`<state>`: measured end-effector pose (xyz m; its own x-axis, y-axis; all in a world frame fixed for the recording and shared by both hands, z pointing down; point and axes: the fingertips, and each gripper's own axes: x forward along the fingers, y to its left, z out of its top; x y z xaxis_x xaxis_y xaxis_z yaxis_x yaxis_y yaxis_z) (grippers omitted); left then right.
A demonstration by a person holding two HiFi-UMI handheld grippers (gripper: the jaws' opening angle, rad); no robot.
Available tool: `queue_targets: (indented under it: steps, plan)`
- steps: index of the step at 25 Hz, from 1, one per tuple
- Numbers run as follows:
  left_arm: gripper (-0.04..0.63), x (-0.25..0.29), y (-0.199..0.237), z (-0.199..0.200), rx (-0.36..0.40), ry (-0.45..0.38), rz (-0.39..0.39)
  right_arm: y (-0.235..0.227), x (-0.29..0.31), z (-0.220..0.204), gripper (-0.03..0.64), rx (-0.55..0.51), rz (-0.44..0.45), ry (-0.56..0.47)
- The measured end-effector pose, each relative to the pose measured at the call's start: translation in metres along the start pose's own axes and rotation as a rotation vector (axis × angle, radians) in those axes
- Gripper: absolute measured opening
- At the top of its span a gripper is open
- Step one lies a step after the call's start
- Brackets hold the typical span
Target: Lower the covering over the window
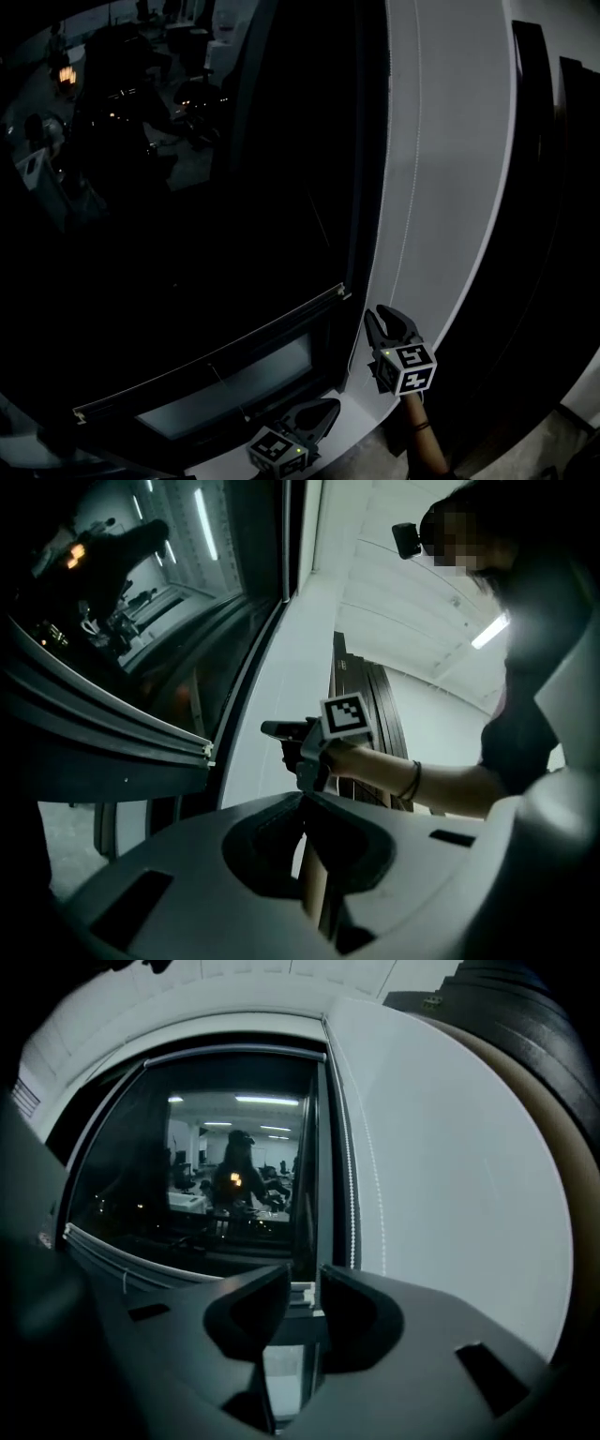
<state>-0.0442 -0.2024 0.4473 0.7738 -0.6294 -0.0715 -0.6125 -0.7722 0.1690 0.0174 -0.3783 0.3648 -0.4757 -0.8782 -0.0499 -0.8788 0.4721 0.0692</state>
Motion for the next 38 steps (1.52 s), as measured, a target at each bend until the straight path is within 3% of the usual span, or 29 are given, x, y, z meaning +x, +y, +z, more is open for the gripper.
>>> queue_targets:
  steps: [4,9,14,17,24,27,30,34,38]
  plan:
    - [0.000,0.012,0.011,-0.006,-0.012,0.012,-0.016,-0.035,0.044,0.017,0.083,-0.016,-0.047,0.009]
    - [0.000,0.024,0.025,-0.002,-0.041,-0.006,0.021,-0.059,0.086,0.045,0.084,-0.054,-0.108,0.000]
    - [0.000,0.029,0.041,0.007,-0.038,-0.023,0.074,-0.074,0.109,0.061,0.083,-0.038,-0.098,-0.052]
    - [0.000,0.030,0.047,0.008,-0.030,-0.030,0.098,-0.083,0.108,0.060,0.018,-0.062,-0.121,-0.073]
    - [0.000,0.035,0.059,0.011,-0.048,-0.049,0.153,-0.045,0.083,0.046,0.014,-0.186,-0.057,-0.058]
    - [0.000,0.042,0.061,0.015,-0.030,-0.043,0.151,-0.039,0.069,0.044,0.014,-0.100,-0.035,-0.086]
    - [0.002,0.052,0.064,0.027,-0.012,-0.056,0.147,-0.026,0.064,0.013,0.014,-0.044,0.020,-0.008]
    - [0.002,0.068,0.066,0.047,0.042,-0.067,0.118,-0.003,0.042,-0.069,0.014,0.016,0.056,0.127]
    - [0.070,0.092,0.066,0.066,0.105,-0.007,0.098,0.029,0.010,-0.150,0.014,0.069,0.104,0.252]
